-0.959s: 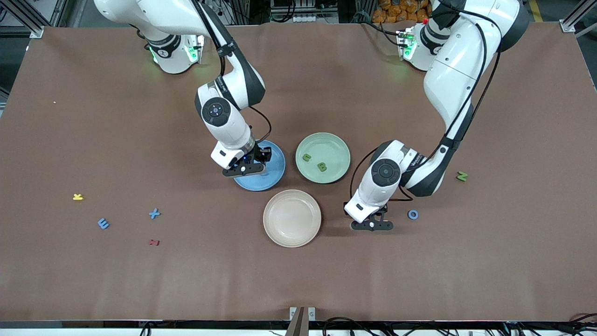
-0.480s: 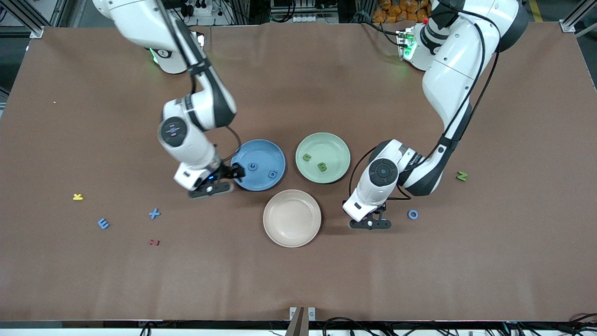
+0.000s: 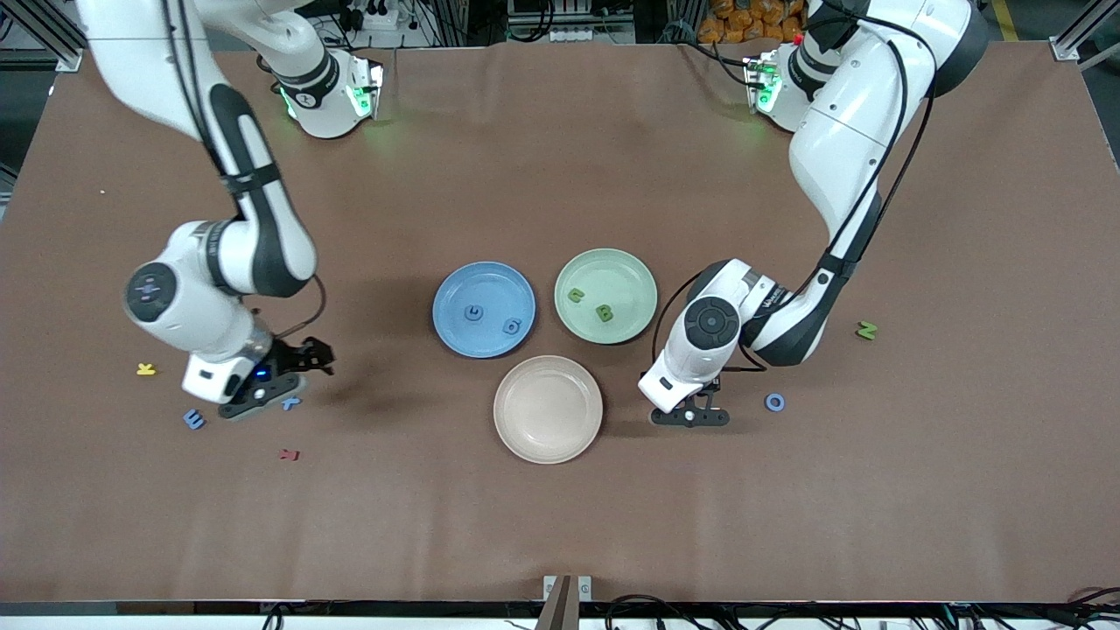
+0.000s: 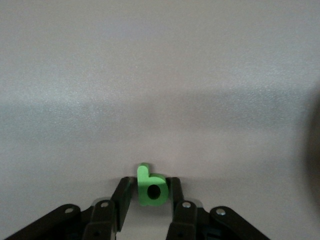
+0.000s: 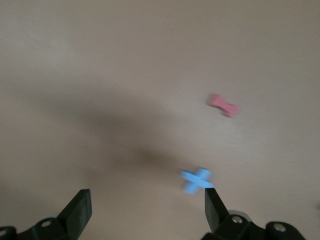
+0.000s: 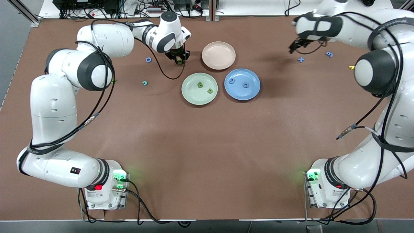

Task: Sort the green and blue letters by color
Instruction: 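Place the green b on the green plate while the right gripper reaches m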

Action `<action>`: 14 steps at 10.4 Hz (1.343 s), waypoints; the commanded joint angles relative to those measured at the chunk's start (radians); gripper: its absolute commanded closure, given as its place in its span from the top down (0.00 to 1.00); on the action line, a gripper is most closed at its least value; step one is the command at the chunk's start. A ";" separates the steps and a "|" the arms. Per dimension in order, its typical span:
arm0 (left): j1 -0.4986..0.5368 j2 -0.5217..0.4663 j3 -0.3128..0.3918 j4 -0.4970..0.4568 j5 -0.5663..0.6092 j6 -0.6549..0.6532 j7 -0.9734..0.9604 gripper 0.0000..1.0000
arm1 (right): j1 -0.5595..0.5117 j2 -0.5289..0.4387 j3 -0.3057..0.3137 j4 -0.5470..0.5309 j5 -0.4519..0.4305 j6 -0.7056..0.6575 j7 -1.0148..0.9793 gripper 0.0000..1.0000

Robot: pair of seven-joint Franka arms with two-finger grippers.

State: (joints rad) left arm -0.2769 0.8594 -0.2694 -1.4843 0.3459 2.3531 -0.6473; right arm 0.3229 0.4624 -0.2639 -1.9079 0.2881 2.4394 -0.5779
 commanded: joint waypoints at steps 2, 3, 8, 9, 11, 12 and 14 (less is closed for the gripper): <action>-0.001 0.006 0.006 0.001 0.013 -0.031 0.026 0.00 | -0.226 0.122 0.017 0.202 -0.012 -0.120 -0.323 1.00; -0.001 0.001 0.006 0.002 0.013 -0.031 0.024 0.00 | -0.263 0.149 0.017 0.243 -0.012 -0.137 -0.364 1.00; 0.013 -0.089 -0.070 0.006 -0.098 -0.145 0.012 0.00 | -0.404 0.286 0.032 0.355 -0.010 -0.166 -0.503 1.00; 0.001 -0.105 -0.076 0.005 -0.140 -0.176 0.002 0.00 | -0.406 0.297 0.032 0.357 -0.010 -0.166 -0.502 1.00; 0.004 -0.120 -0.144 0.005 -0.188 -0.225 -0.113 0.00 | -0.406 0.318 0.032 0.374 -0.007 -0.161 -0.500 1.00; -0.001 -0.126 -0.181 0.004 -0.188 -0.257 -0.182 0.00 | -0.404 0.332 0.032 0.380 -0.006 -0.155 -0.500 1.00; -0.018 -0.119 -0.250 -0.007 -0.188 -0.296 -0.352 0.00 | -0.400 0.352 0.032 0.405 -0.006 -0.152 -0.502 1.00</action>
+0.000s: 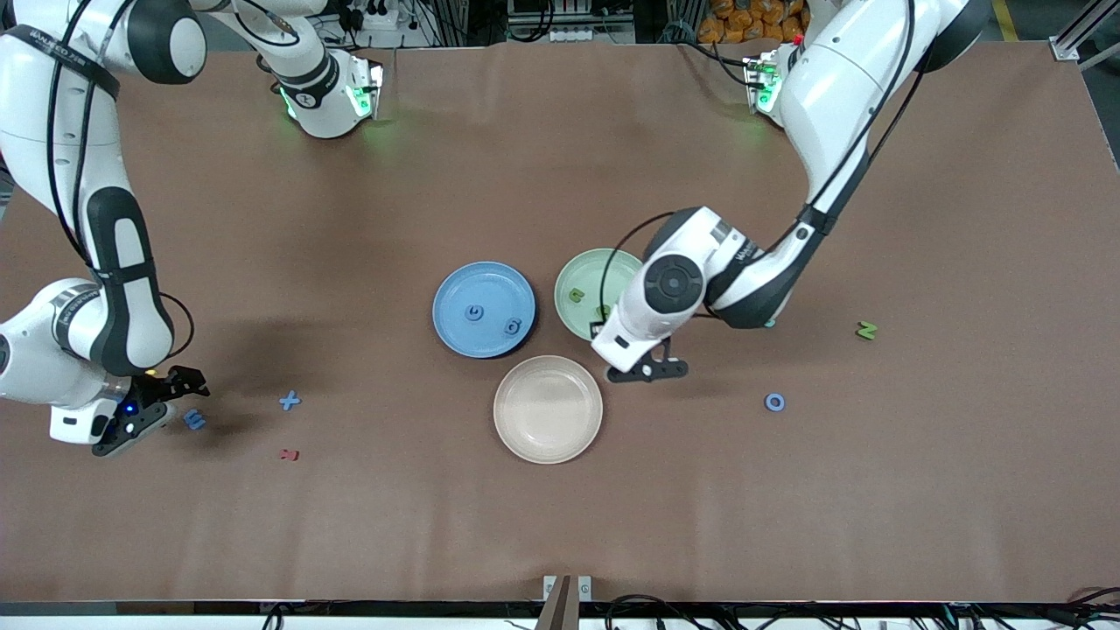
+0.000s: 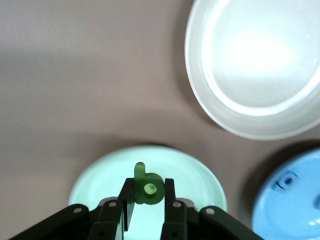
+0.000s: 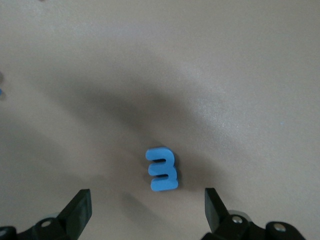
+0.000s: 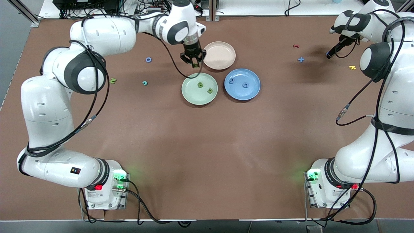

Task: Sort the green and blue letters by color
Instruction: 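Place the blue m on the blue plate while the left gripper reaches N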

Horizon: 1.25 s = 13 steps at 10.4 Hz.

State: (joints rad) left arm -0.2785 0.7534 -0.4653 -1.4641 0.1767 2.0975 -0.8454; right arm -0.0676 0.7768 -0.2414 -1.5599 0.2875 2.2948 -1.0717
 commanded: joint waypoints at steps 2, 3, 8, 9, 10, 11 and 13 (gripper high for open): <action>-0.070 -0.011 -0.053 -0.073 -0.006 -0.045 -0.234 0.17 | -0.005 0.053 0.010 0.078 -0.005 -0.006 -0.007 1.00; -0.073 -0.011 -0.052 -0.094 0.000 -0.045 -0.238 0.47 | -0.005 0.065 0.010 0.093 -0.005 -0.006 -0.008 1.00; 0.054 -0.167 -0.042 -0.099 0.029 -0.188 -0.169 1.00 | -0.011 0.107 0.010 0.118 -0.005 0.032 -0.014 0.99; 0.121 -0.214 -0.044 -0.101 0.035 -0.256 0.008 1.00 | -0.008 0.102 0.010 0.113 -0.005 0.034 -0.017 0.55; 0.192 -0.262 -0.044 -0.117 0.035 -0.286 0.173 1.00 | -0.005 0.099 0.010 0.113 -0.004 0.034 -0.016 0.25; 0.275 -0.310 -0.047 -0.151 0.035 -0.290 0.290 1.00 | -0.001 0.098 0.010 0.113 0.001 0.034 -0.004 0.02; 0.422 -0.357 -0.049 -0.206 0.035 -0.289 0.557 1.00 | 0.000 0.085 0.010 0.081 0.070 0.043 0.004 0.00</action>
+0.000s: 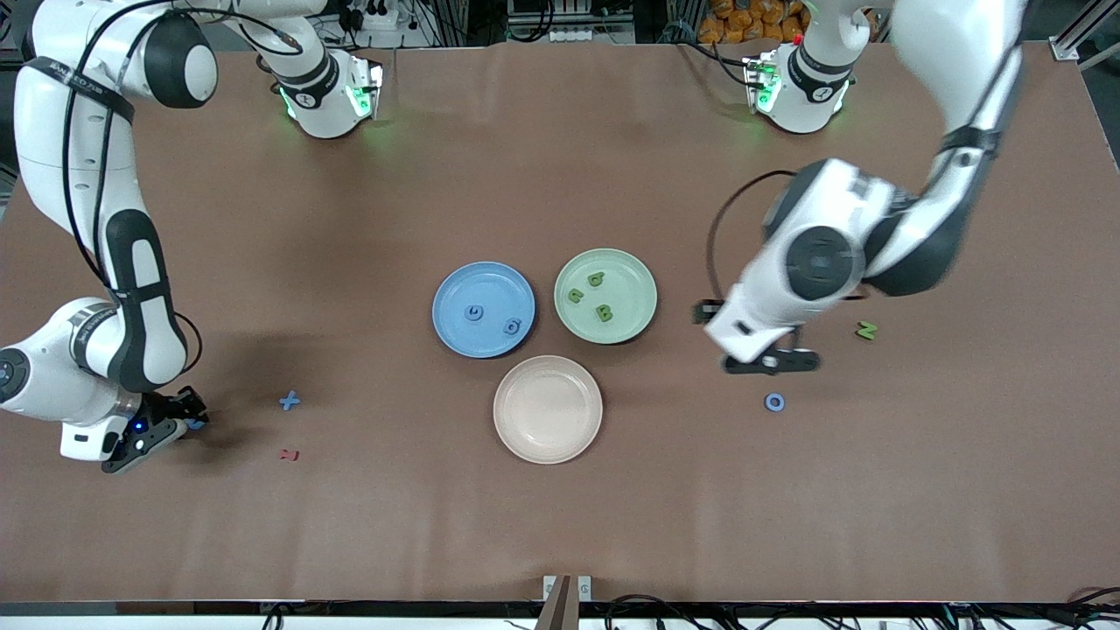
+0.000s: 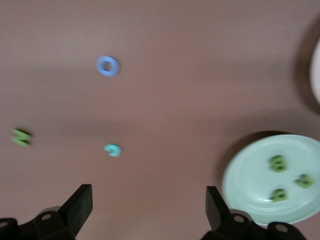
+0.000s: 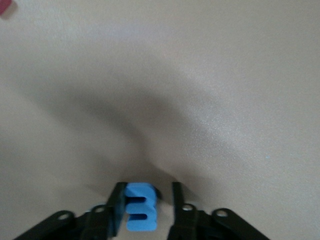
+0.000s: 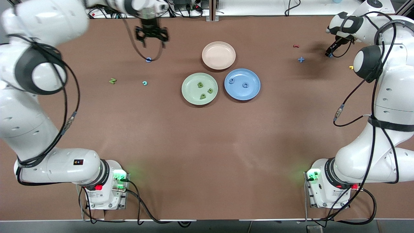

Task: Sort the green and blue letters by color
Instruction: 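Place the blue m on the blue plate while the left gripper reaches N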

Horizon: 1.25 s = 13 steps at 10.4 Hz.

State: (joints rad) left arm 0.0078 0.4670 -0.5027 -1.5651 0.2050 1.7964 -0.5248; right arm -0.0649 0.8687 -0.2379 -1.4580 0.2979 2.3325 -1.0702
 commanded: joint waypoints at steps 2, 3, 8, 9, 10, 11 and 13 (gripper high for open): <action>0.280 -0.048 -0.010 -0.151 0.010 0.053 0.383 1.00 | -0.003 -0.014 0.006 -0.033 0.070 0.025 0.007 0.00; 0.337 -0.065 -0.010 -0.238 0.017 0.134 0.455 1.00 | -0.001 -0.039 0.006 -0.033 0.070 0.021 0.054 0.00; 0.524 -0.084 -0.010 -0.542 0.167 0.531 0.770 1.00 | 0.160 -0.225 0.006 -0.141 0.069 -0.110 0.572 0.00; 0.550 -0.073 -0.010 -0.585 0.216 0.629 0.770 1.00 | 0.213 -0.261 0.000 -0.183 0.061 -0.108 0.699 0.00; 0.582 -0.048 -0.010 -0.599 0.247 0.673 0.770 1.00 | 0.265 -0.304 -0.007 -0.227 0.060 -0.110 0.792 0.00; 0.599 -0.035 -0.010 -0.607 0.299 0.688 0.770 1.00 | 0.310 -0.344 -0.009 -0.272 0.058 -0.111 0.885 0.00; 0.621 -0.028 -0.010 -0.638 0.330 0.730 0.770 0.84 | 0.426 -0.384 -0.015 -0.340 0.056 -0.110 1.008 0.00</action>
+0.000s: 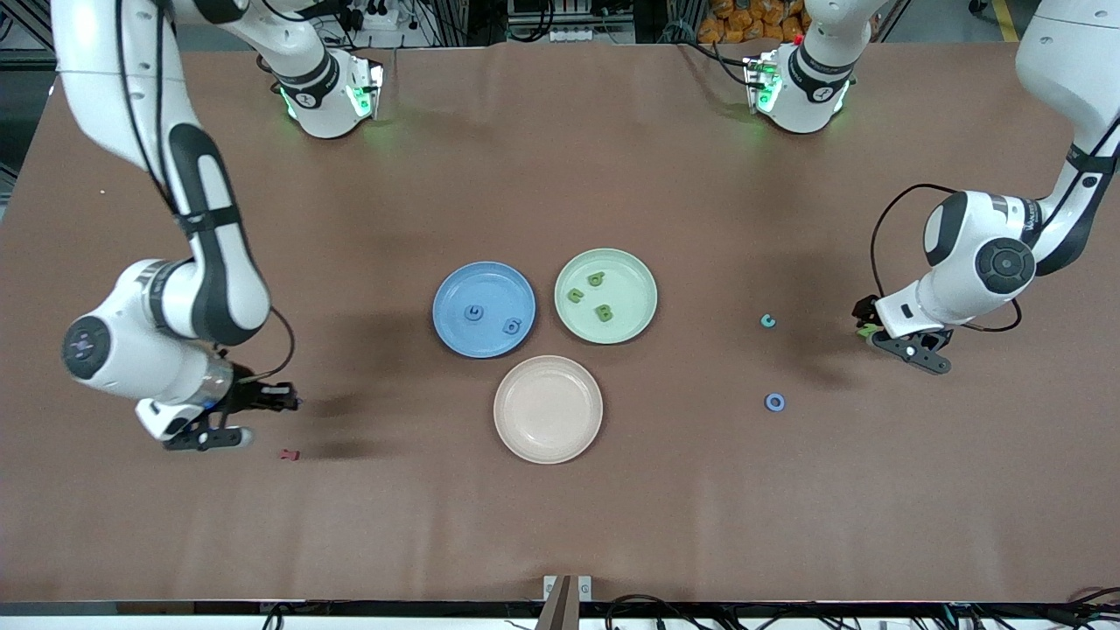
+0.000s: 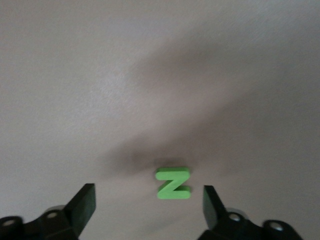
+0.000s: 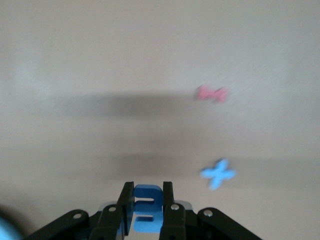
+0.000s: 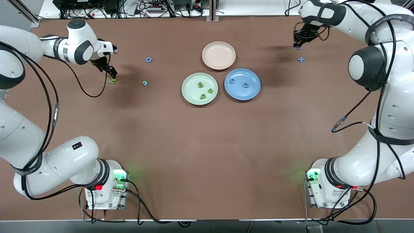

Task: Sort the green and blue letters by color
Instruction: 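Place the blue m on the blue plate while the left gripper reaches N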

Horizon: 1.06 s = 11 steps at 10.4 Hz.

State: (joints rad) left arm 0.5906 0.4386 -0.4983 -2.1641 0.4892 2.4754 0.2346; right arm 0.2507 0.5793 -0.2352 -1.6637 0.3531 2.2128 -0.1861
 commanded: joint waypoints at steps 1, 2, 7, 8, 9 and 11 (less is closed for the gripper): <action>0.046 0.012 -0.013 -0.046 0.046 0.072 0.011 0.82 | 0.190 -0.095 -0.036 -0.143 0.001 0.010 0.193 0.00; 0.057 0.026 -0.013 -0.046 0.046 0.076 0.011 0.82 | 0.249 -0.093 -0.042 -0.143 0.000 0.010 0.262 0.00; 0.057 0.045 -0.014 -0.045 0.045 0.076 -0.009 0.77 | 0.504 -0.081 -0.061 -0.140 -0.002 0.022 0.323 0.00; 0.057 0.049 -0.014 -0.042 0.045 0.076 -0.009 0.76 | 0.540 -0.075 -0.061 -0.140 -0.002 0.022 0.321 0.00; 0.052 0.051 -0.014 -0.040 0.045 0.076 -0.018 0.75 | 0.565 -0.070 -0.061 -0.140 -0.003 0.024 0.323 0.00; 0.048 0.058 -0.014 -0.037 0.045 0.076 -0.028 0.67 | 0.590 -0.061 -0.059 -0.137 0.000 0.024 0.397 1.00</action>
State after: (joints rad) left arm 0.6300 0.4868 -0.5014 -2.2017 0.5106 2.5368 0.2326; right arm 0.8148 0.5253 -0.2819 -1.7801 0.3525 2.2251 0.1337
